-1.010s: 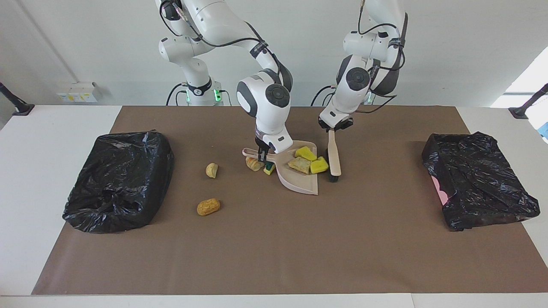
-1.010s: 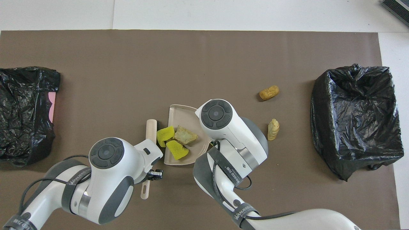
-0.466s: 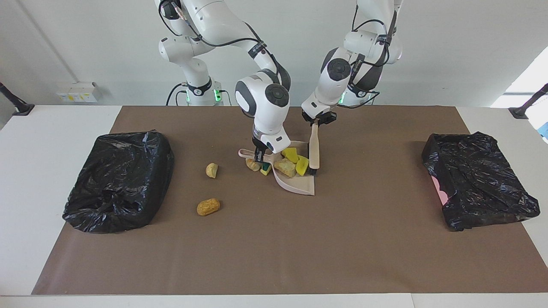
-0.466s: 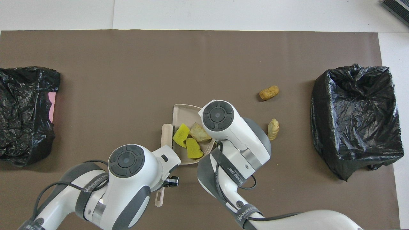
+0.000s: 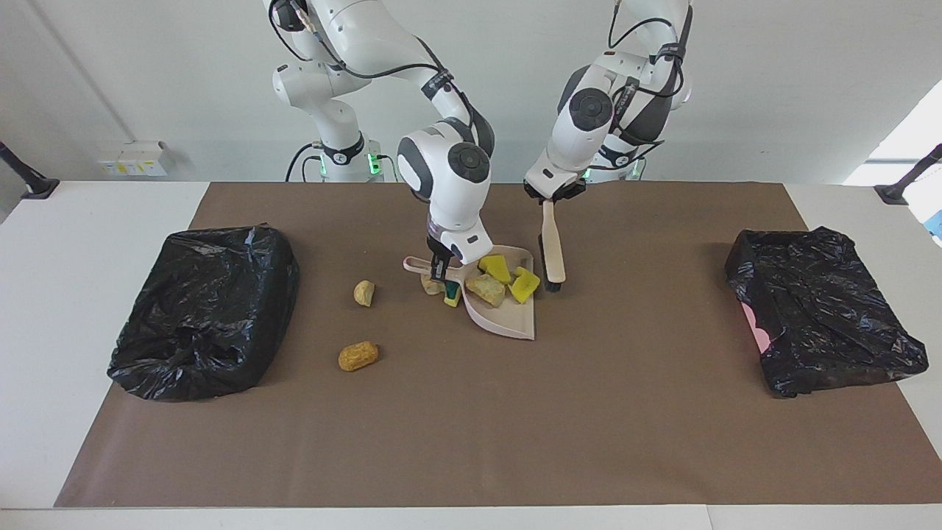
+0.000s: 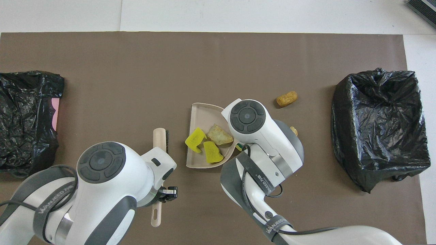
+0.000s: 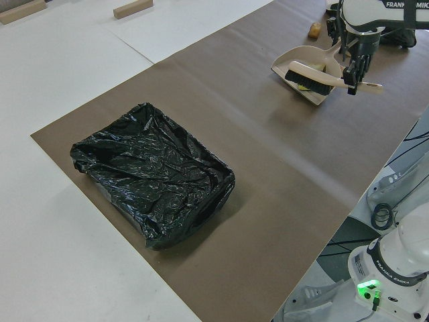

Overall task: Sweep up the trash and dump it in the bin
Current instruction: 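Carry the loaded dustpan to the bag with the right gripper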

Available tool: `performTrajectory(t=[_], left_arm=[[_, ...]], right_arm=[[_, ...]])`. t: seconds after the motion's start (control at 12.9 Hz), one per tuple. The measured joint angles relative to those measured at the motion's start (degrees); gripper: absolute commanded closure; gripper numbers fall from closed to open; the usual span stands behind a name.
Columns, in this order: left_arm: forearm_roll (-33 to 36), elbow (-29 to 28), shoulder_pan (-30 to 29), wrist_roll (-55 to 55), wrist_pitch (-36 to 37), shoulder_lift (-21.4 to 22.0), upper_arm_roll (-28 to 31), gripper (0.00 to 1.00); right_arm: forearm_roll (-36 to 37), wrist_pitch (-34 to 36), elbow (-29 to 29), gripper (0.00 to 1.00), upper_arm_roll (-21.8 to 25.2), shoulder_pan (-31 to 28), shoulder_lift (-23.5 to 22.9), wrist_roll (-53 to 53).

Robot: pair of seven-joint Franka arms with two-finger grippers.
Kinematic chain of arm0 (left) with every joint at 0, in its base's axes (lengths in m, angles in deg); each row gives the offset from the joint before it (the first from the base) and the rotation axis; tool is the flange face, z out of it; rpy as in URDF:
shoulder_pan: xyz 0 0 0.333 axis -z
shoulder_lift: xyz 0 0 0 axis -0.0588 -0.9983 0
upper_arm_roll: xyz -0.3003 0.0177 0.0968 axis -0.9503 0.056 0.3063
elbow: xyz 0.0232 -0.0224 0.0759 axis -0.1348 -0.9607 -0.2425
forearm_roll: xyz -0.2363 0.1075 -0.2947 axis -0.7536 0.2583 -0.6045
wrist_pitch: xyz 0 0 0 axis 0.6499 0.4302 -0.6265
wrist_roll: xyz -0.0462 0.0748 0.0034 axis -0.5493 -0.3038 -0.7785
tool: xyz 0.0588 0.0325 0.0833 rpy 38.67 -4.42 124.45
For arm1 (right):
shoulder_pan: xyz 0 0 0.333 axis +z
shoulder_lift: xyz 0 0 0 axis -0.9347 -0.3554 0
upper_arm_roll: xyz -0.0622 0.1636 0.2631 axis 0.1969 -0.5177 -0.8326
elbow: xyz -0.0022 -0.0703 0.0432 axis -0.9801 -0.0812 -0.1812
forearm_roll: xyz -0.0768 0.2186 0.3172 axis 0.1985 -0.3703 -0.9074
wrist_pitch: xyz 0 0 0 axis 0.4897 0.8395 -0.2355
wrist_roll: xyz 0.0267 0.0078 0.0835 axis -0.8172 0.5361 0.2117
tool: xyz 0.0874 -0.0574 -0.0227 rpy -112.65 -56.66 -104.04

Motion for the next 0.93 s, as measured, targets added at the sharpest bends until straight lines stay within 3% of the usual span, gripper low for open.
performTrajectory(t=[0.39,0.7,0.93], left_arm=[[0.02,-1.82,5.28,9.10,-1.02,1.07,-1.52,1.00],[0.01,-9.54,12.23,13.08,-11.93,0.11,-1.93,1.00],[0.00,-11.79,14.95,15.75,-16.05,-0.94,-1.97,1.00]], right_arm=[[-0.93,0.19,0.09,1.00,0.12,-6.02,3.70,9.66],[-3.50,4.26,2.09,1.00,0.23,-14.77,5.70,24.36],[-3.67,6.05,3.41,1.00,0.28,-19.74,5.80,32.85]])
